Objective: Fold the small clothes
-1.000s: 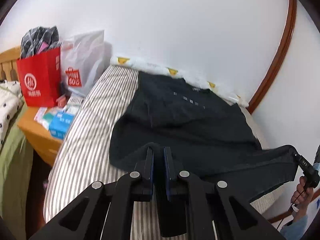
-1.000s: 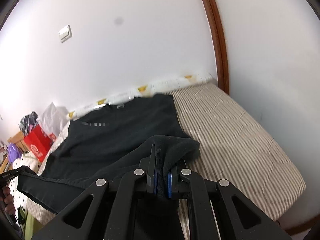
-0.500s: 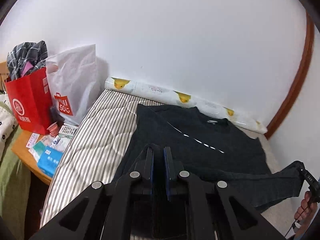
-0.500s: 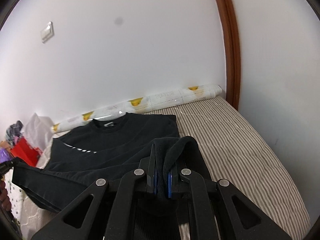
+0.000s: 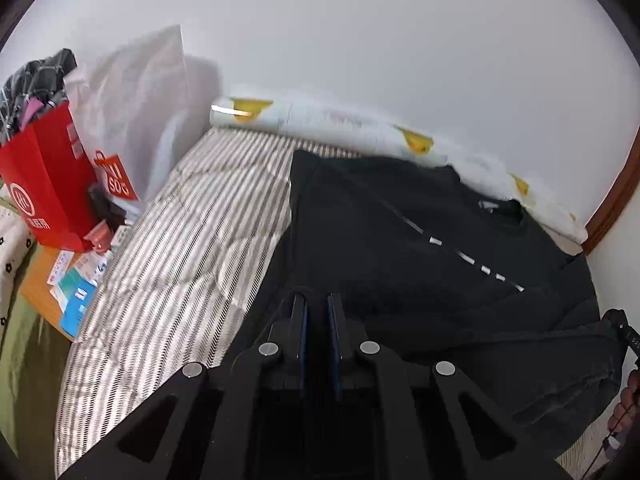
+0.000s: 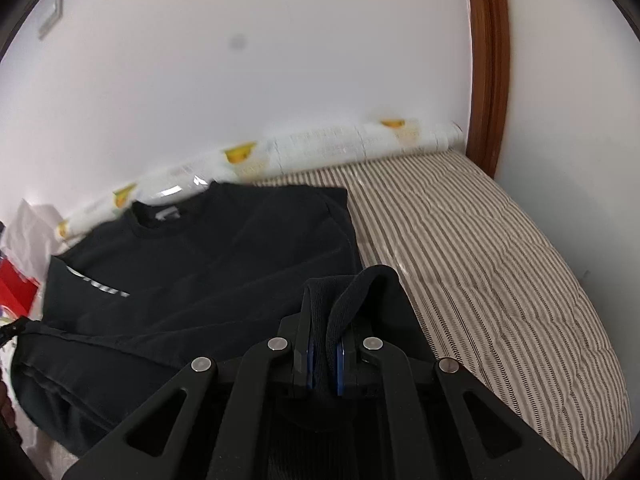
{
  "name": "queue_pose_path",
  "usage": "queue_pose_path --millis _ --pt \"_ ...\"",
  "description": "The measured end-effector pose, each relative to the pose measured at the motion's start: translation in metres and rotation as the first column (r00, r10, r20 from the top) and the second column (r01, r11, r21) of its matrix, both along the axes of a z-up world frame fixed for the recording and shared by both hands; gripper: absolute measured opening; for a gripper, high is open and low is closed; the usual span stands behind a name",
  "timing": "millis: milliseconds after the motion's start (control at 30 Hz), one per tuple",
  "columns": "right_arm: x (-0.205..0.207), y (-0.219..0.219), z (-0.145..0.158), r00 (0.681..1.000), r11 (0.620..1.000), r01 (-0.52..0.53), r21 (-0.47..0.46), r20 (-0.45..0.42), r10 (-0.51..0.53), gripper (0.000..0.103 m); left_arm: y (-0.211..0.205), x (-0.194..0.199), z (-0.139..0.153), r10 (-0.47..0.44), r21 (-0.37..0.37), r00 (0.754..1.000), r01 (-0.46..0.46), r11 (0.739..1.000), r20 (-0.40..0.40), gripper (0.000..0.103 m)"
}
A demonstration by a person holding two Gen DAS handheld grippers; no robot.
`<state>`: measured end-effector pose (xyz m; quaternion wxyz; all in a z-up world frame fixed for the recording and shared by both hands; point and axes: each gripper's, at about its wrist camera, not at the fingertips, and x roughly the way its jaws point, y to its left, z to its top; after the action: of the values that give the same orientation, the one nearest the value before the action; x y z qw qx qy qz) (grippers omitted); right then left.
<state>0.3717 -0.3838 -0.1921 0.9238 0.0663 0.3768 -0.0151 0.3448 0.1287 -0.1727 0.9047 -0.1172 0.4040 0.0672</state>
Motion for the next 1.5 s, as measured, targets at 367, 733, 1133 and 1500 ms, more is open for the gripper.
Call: queue_pose_path --millis 367,733,1133,1500 --pt "-0.046 -0.003 0.012 0.999 0.997 -0.001 -0.075 -0.045 -0.002 0.051 -0.011 -0.025 0.013 -0.062 0.053 0.998 0.063 0.997 -0.017 0.039" --pt "-0.148 -0.032 -0.002 0.997 0.999 0.030 0.023 -0.066 -0.028 0.068 0.005 -0.121 0.006 -0.058 -0.102 0.998 0.059 0.993 0.014 0.064" --pt "-0.163 -0.033 -0.028 0.994 0.997 0.048 0.064 -0.105 -0.041 0.061 0.026 -0.145 -0.036 -0.012 -0.317 0.999 0.000 0.949 -0.036 0.064" --pt "-0.124 -0.043 -0.029 0.986 0.969 0.140 0.205 -0.118 -0.118 0.062 0.035 -0.118 -0.044 -0.003 -0.405 0.999 -0.014 0.914 -0.040 0.066"
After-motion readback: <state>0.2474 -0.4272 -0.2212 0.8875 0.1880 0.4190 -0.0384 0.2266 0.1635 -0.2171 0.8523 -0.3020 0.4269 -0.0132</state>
